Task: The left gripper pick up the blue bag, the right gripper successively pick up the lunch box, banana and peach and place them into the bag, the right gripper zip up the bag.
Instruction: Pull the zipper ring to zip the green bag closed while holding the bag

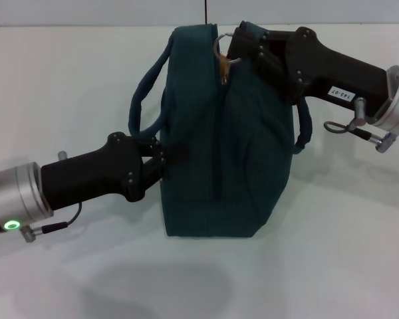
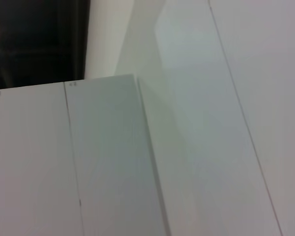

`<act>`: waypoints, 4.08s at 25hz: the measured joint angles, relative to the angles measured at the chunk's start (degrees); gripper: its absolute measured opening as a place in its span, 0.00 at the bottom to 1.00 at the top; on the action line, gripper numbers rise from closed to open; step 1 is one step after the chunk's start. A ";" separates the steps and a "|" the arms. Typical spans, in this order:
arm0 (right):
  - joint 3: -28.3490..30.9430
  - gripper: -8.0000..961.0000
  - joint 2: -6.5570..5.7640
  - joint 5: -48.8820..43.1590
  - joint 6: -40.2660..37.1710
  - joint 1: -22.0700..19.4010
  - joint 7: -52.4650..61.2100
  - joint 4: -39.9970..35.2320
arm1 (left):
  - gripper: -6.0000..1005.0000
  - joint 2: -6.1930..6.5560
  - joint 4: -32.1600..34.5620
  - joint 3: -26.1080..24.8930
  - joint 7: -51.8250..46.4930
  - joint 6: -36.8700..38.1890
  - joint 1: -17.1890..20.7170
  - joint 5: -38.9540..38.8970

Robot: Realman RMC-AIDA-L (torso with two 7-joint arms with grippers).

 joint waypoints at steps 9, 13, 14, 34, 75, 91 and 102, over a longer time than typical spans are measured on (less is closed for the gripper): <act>0.07 0.07 -0.26 0.58 3.26 -0.26 0.85 -0.01 | 0.06 0.77 0.00 1.64 0.04 3.03 -0.27 1.22; 0.19 0.07 -0.28 0.60 4.32 -0.29 0.85 -0.03 | 0.06 0.82 0.04 1.67 0.12 4.08 -0.28 1.98; 0.22 0.08 -0.30 0.61 4.59 -0.29 0.85 -0.03 | 0.06 0.82 0.04 1.70 0.12 4.32 -0.28 2.22; 2.87 0.08 -1.00 0.11 9.82 -0.50 -0.36 -0.62 | 0.06 2.75 0.10 3.91 0.85 11.93 1.18 4.11; 3.71 0.10 -0.46 0.66 7.88 -10.01 4.98 -5.88 | 0.76 -0.27 45.02 4.91 -46.63 3.15 -13.17 19.53; 3.72 0.11 -0.33 0.61 8.32 -9.66 5.07 -4.32 | 0.76 -0.57 59.03 26.07 -64.75 -3.72 -13.63 27.78; 3.73 0.11 -0.42 0.65 8.34 -9.40 5.06 -3.76 | 0.52 -0.58 62.17 30.44 -63.01 -7.60 -10.17 24.81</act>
